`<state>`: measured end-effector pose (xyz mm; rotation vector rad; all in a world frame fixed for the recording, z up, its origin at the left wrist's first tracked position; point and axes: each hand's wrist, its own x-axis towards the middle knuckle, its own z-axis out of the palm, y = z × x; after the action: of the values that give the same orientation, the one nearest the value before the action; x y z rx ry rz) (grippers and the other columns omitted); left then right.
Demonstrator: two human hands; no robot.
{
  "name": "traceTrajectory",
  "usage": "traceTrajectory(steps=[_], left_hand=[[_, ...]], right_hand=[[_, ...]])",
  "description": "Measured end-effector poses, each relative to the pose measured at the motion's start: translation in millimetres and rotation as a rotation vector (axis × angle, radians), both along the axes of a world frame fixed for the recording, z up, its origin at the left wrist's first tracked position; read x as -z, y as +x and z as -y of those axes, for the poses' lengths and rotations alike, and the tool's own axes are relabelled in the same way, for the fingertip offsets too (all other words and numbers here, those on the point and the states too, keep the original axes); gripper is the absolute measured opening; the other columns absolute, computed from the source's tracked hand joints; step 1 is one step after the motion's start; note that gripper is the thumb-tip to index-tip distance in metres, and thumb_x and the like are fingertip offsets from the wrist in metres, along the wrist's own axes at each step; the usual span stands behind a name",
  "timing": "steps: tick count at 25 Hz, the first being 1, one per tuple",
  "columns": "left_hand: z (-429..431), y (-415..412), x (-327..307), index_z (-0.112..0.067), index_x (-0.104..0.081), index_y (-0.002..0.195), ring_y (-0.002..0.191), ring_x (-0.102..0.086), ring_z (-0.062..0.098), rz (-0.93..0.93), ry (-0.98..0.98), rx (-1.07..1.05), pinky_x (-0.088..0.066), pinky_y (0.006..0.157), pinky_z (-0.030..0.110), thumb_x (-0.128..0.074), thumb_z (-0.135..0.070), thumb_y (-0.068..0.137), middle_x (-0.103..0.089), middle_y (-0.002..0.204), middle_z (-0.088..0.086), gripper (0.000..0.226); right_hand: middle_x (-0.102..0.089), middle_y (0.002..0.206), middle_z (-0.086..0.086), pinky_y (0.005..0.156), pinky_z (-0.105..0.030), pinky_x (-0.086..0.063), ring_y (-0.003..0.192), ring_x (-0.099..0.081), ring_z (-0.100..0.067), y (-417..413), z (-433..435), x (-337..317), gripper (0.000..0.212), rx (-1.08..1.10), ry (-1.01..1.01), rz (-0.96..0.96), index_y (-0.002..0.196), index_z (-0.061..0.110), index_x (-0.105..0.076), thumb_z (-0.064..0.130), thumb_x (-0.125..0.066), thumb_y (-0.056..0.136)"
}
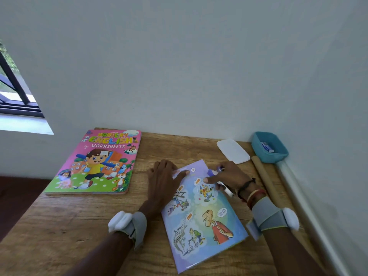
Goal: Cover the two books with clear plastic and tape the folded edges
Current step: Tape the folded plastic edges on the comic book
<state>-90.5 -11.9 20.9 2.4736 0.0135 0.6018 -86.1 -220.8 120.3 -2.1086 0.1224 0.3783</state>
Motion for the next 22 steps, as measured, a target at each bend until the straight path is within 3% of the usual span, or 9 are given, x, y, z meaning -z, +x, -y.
traceTrajectory(steps=[2, 4, 5, 9, 11, 13, 17, 20, 22], left_hand=[[-5.0, 3.3, 0.4, -0.027, -0.056, 0.072, 0.088, -0.049, 0.014, -0.011, -0.061, -0.01, -0.032, 0.079, 0.037, -0.064, -0.061, 0.082, -0.053, 0.082, -0.013, 0.036], [-7.9, 2.9, -0.3, -0.028, -0.056, 0.068, 0.087, -0.047, 0.013, -0.044, -0.104, -0.059, -0.033, 0.08, 0.038, -0.062, -0.063, 0.082, -0.053, 0.078, -0.012, 0.039], [-8.8, 2.2, -0.7, -0.028, -0.056, 0.066, 0.087, -0.047, 0.014, -0.061, -0.094, -0.108, -0.034, 0.08, 0.039, -0.059, -0.064, 0.084, -0.054, 0.076, -0.012, 0.041], [-4.6, -0.9, -2.1, -0.024, -0.058, 0.064, 0.081, -0.051, 0.022, -0.072, 0.134, -0.266, -0.035, 0.074, 0.04, -0.037, -0.059, 0.096, -0.058, 0.07, -0.005, 0.051], [-1.1, -1.2, -4.4, -0.023, -0.058, 0.064, 0.079, -0.051, 0.024, -0.07, 0.192, -0.281, -0.037, 0.071, 0.04, -0.035, -0.054, 0.099, -0.058, 0.069, -0.002, 0.052], [-1.1, -0.7, -6.1, -0.023, -0.055, 0.063, 0.079, -0.051, 0.025, -0.075, 0.216, -0.269, -0.036, 0.072, 0.041, -0.038, -0.051, 0.099, -0.056, 0.068, -0.001, 0.049], [-5.2, 1.8, -4.4, -0.023, -0.05, 0.059, 0.081, -0.053, 0.026, -0.075, 0.057, -0.22, -0.037, 0.074, 0.041, -0.04, -0.049, 0.099, -0.058, 0.066, -0.002, 0.049], [-8.0, 2.0, -4.0, -0.02, -0.059, 0.064, 0.081, -0.054, 0.026, -0.064, -0.054, -0.223, -0.039, 0.073, 0.041, -0.031, -0.05, 0.101, -0.061, 0.066, -0.001, 0.056], [-8.8, 1.6, -4.8, -0.019, -0.061, 0.065, 0.08, -0.053, 0.026, -0.041, -0.07, -0.227, -0.039, 0.072, 0.041, -0.035, -0.048, 0.102, -0.06, 0.066, 0.0, 0.054]], right_hand=[[-0.064, 0.075, -0.02, 0.05, -0.029, -0.05, 0.054, -0.06, -0.021, 2.5, 1.0, -1.9, 0.031, -0.007, 0.071, 0.004, 0.078, 0.0, -0.055, -0.006, -0.083, 0.063], [-0.071, 0.093, -0.015, 0.069, -0.034, -0.055, 0.075, -0.066, -0.021, 6.1, 6.1, 2.2, 0.039, 0.09, 0.061, 0.114, 0.09, 0.003, -0.064, -0.01, -0.082, 0.059], [-0.072, 0.095, -0.013, 0.071, -0.034, -0.055, 0.078, -0.066, -0.021, 6.6, 7.4, 5.1, 0.042, 0.148, 0.099, 0.157, 0.093, 0.007, -0.065, -0.01, -0.083, 0.058], [-0.068, 0.066, -0.011, 0.045, -0.023, -0.045, 0.048, -0.056, -0.018, 2.6, 0.5, 11.8, 0.026, 0.2, 0.273, 0.181, 0.083, 0.01, -0.068, 0.0, -0.084, 0.065], [-0.059, 0.053, -0.008, 0.04, -0.019, -0.035, 0.041, -0.045, -0.015, 6.4, -5.5, 10.8, 0.017, 0.176, 0.268, 0.215, 0.078, 0.011, -0.069, 0.006, -0.083, 0.07], [-0.056, 0.053, -0.008, 0.04, -0.019, -0.035, 0.04, -0.043, -0.013, 16.4, -15.5, 5.6, 0.013, 0.118, 0.347, 0.173, 0.087, 0.006, -0.07, 0.006, -0.078, 0.077], [-0.061, 0.056, -0.005, 0.047, -0.018, -0.045, 0.048, -0.052, -0.013, 35.1, -42.3, -1.5, 0.017, 0.003, 0.469, 0.047, 0.099, 0.001, -0.069, -0.002, -0.069, 0.082], [-0.065, 0.057, -0.004, 0.046, -0.021, -0.049, 0.047, -0.058, -0.016, 46.0, -59.2, -1.4, 0.015, 0.072, 0.512, 0.025, 0.094, 0.004, -0.064, -0.002, -0.069, 0.082], [-0.064, 0.056, -0.006, 0.043, -0.021, -0.049, 0.042, -0.057, -0.015, 52.7, -67.7, -2.4, 0.01, 0.093, 0.473, 0.048, 0.087, 0.005, -0.063, -0.002, -0.069, 0.082]])
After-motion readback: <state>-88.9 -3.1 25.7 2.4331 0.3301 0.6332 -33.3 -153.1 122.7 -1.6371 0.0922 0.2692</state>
